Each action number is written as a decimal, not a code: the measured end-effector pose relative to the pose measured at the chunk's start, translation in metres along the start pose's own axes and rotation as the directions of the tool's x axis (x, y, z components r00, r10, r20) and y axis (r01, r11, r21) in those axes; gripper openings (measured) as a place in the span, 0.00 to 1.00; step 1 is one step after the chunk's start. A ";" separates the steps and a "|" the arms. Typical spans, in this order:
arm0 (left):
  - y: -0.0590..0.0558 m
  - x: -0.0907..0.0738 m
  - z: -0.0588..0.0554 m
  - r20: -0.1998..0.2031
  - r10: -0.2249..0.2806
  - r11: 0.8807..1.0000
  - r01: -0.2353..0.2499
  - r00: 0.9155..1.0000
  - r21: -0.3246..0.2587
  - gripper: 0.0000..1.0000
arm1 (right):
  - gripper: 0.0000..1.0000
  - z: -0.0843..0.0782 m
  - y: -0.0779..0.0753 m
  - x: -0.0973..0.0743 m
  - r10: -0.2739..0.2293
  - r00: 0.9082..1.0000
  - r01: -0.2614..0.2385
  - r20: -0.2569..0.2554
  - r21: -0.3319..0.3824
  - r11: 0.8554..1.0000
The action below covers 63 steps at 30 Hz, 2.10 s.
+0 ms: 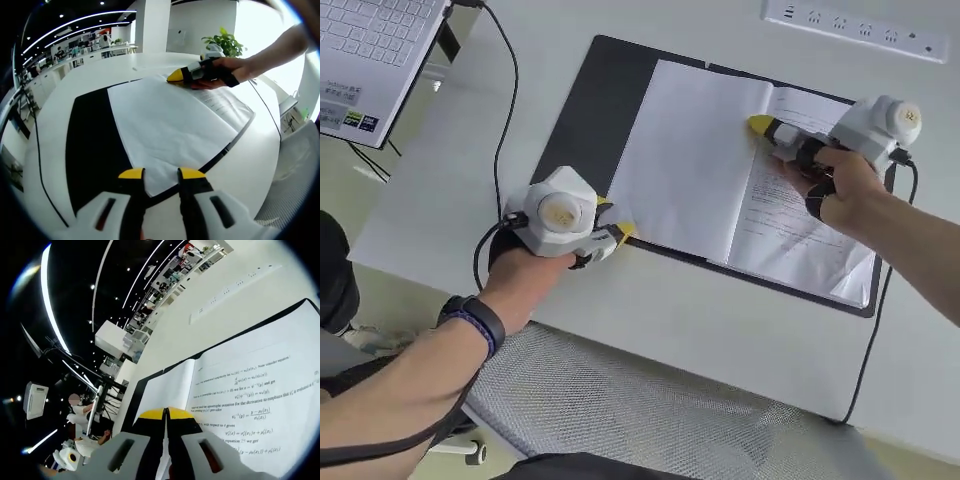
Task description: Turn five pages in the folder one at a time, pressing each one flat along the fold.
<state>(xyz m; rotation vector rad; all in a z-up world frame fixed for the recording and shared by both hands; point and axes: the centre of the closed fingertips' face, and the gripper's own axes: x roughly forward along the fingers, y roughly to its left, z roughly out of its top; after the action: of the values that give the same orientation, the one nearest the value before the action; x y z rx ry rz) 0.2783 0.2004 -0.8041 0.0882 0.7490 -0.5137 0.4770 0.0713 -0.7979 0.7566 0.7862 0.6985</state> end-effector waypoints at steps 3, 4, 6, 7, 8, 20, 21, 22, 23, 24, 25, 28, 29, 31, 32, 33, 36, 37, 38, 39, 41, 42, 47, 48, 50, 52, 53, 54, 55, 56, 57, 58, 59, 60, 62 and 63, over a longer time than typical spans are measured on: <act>0.001 0.000 0.000 0.003 0.003 1.000 -0.003 1.000 -0.016 0.24 | 0.00 0.012 -0.007 0.007 -0.017 0.998 0.014 0.053 0.046 0.999; 0.000 0.000 0.001 0.005 0.004 1.000 -0.004 1.000 -0.019 0.24 | 0.00 0.015 -0.008 0.008 -0.024 0.997 0.020 0.069 0.051 0.999; 0.000 0.000 0.001 0.007 0.006 1.000 -0.005 1.000 -0.020 0.24 | 0.00 0.020 -0.013 0.013 -0.034 0.996 0.030 0.087 0.051 0.998; 0.000 0.000 0.001 0.007 0.006 1.000 -0.005 1.000 -0.021 0.24 | 0.00 0.024 -0.015 0.016 -0.041 0.994 0.034 0.105 0.069 0.997; 0.000 0.000 0.001 0.006 0.005 1.000 -0.005 1.000 -0.021 0.24 | 0.00 0.026 -0.016 0.017 -0.043 0.993 0.035 0.110 0.072 0.997; -0.002 -0.002 0.003 -0.008 0.004 1.000 -0.004 1.000 -0.019 0.24 | 0.00 0.049 -0.024 0.028 -0.054 0.979 0.028 0.198 0.133 0.991; -0.002 -0.002 0.003 -0.010 0.005 1.000 -0.005 1.000 -0.020 0.24 | 0.00 0.050 -0.025 0.029 -0.055 0.978 0.028 0.201 0.131 0.991; -0.001 -0.001 0.003 -0.010 0.006 1.000 -0.006 1.000 -0.021 0.24 | 0.00 0.052 -0.025 0.031 -0.055 0.978 0.030 0.201 0.125 0.992; -0.001 0.000 0.002 -0.011 0.006 1.000 -0.006 1.000 -0.022 0.24 | 0.00 0.052 -0.025 0.032 -0.055 0.978 0.031 0.201 0.122 0.992; 0.001 0.001 0.001 -0.011 0.006 1.000 -0.006 1.000 -0.021 0.24 | 0.00 0.053 -0.026 0.032 -0.055 0.978 0.032 0.201 0.119 0.992; 0.001 0.002 0.001 -0.012 0.005 1.000 -0.005 1.000 -0.019 0.24 | 0.00 0.053 -0.026 0.032 -0.054 0.979 0.032 0.198 0.115 0.993; 0.002 0.004 -0.001 -0.014 0.005 1.000 -0.005 1.000 -0.018 0.25 | 0.00 0.053 -0.026 0.033 -0.051 0.980 0.033 0.193 0.097 0.995; 0.003 0.005 -0.001 -0.015 0.005 1.000 -0.006 1.000 -0.017 0.25 | 0.00 0.053 -0.026 0.033 -0.050 0.980 0.035 0.191 0.083 0.996; 0.005 0.007 -0.003 -0.016 0.006 1.000 -0.007 1.000 -0.017 0.24 | 0.00 0.052 -0.026 0.032 -0.051 0.981 0.039 0.188 0.067 0.997; 0.006 0.008 -0.003 -0.015 0.007 1.000 -0.007 1.000 -0.019 0.24 | 0.00 0.051 -0.025 0.032 -0.051 0.982 0.040 0.183 0.066 0.997; 0.007 0.008 -0.004 -0.013 0.007 1.000 -0.008 1.000 -0.022 0.24 | 0.00 0.046 -0.024 0.030 -0.046 0.985 0.036 0.168 0.061 0.997; 0.006 0.007 -0.003 -0.008 0.010 0.999 -0.010 1.000 -0.031 0.23 | 0.00 0.034 -0.019 0.025 -0.014 0.992 0.010 0.127 0.028 1.000; 0.006 0.007 -0.003 -0.007 0.012 0.999 -0.012 1.000 -0.033 0.23 | 0.00 0.030 -0.017 0.022 -0.009 0.993 0.006 0.116 0.023 1.000; 0.006 0.007 -0.003 -0.007 0.012 0.999 -0.012 1.000 -0.034 0.23 | 0.00 0.026 -0.015 0.019 -0.004 0.994 0.003 0.105 0.011 1.000; 0.006 0.008 -0.003 -0.008 0.012 0.999 -0.013 1.000 -0.035 0.23 | 0.00 0.023 -0.014 0.017 -0.001 0.995 0.001 0.100 0.005 1.000; 0.006 0.009 -0.005 -0.008 0.014 0.999 -0.014 1.000 -0.033 0.24 | 0.00 0.013 -0.010 0.012 0.016 0.997 -0.015 0.075 -0.008 1.000; 0.006 0.010 -0.005 -0.007 0.014 0.999 -0.014 1.000 -0.034 0.25 | 0.00 0.008 -0.009 0.008 0.020 0.997 -0.019 0.073 -0.007 1.000; 0.007 0.011 -0.006 -0.004 0.017 0.999 -0.017 1.000 -0.035 0.25 | 0.00 -0.014 0.002 -0.006 0.042 0.998 -0.041 0.040 -0.023 0.999; 0.007 0.011 -0.006 -0.004 0.018 0.999 -0.018 1.000 -0.034 0.24 | 0.00 -0.017 0.005 -0.009 0.043 0.998 -0.042 0.037 -0.027 0.999; 0.008 0.012 -0.007 -0.004 0.018 0.999 -0.018 1.000 -0.032 0.24 | 0.00 -0.029 0.016 -0.017 0.048 0.999 -0.047 0.021 -0.038 0.998; 0.008 0.012 -0.007 -0.002 0.017 0.999 -0.017 1.000 -0.034 0.24 | 0.00 -0.038 0.024 -0.024 0.051 0.999 -0.050 0.011 -0.040 0.998; 0.008 0.012 -0.007 -0.001 0.018 0.999 -0.018 1.000 -0.037 0.24 | 0.00 -0.040 0.019 -0.025 0.053 0.999 -0.052 0.006 -0.035 0.998; 0.008 0.011 -0.006 0.000 0.020 0.999 -0.020 1.000 -0.041 0.24 | 0.00 -0.042 0.019 -0.027 0.054 0.999 -0.053 0.007 -0.039 0.998; 0.007 0.011 -0.006 0.000 0.021 0.999 -0.021 1.000 -0.043 0.25 | 0.00 -0.046 0.019 -0.027 0.058 0.998 -0.057 0.003 -0.039 0.998; 0.007 0.011 -0.006 0.000 0.021 0.999 -0.021 1.000 -0.044 0.25 | 0.00 -0.049 0.022 -0.030 0.059 0.998 -0.059 0.003 -0.035 0.998; 0.007 0.012 -0.007 0.001 0.022 0.999 -0.022 1.000 -0.044 0.25 | 0.00 -0.055 0.029 -0.035 0.061 0.998 -0.061 0.002 -0.034 0.998; 0.007 0.012 -0.007 0.002 0.021 0.999 -0.021 1.000 -0.046 0.25 | 0.00 -0.058 0.032 -0.039 0.062 0.998 -0.062 0.001 -0.035 0.997; 0.007 0.012 -0.007 0.003 0.020 0.999 -0.020 1.000 -0.046 0.26 | 0.00 -0.061 0.036 -0.042 0.062 0.998 -0.062 -0.001 -0.034 0.997; 0.006 0.011 -0.007 0.004 0.020 0.999 -0.020 1.000 -0.046 0.26 | 0.00 -0.066 0.040 -0.046 0.063 0.998 -0.064 -0.010 -0.038 0.997; 0.006 0.011 -0.006 0.006 0.018 0.999 -0.017 1.000 -0.049 0.26 | 0.00 -0.076 0.048 -0.052 0.069 0.997 -0.071 -0.039 -0.060 0.996; 0.006 0.011 -0.006 0.007 0.017 0.998 -0.017 1.000 -0.053 0.26 | 0.00 -0.080 0.050 -0.054 0.071 0.996 -0.075 -0.048 -0.070 0.995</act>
<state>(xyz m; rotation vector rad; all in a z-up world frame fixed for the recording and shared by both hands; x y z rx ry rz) 0.2842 0.2031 -0.8170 0.0438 0.7537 -0.4775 0.3710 0.0824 -0.7768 0.7090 0.7732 0.8081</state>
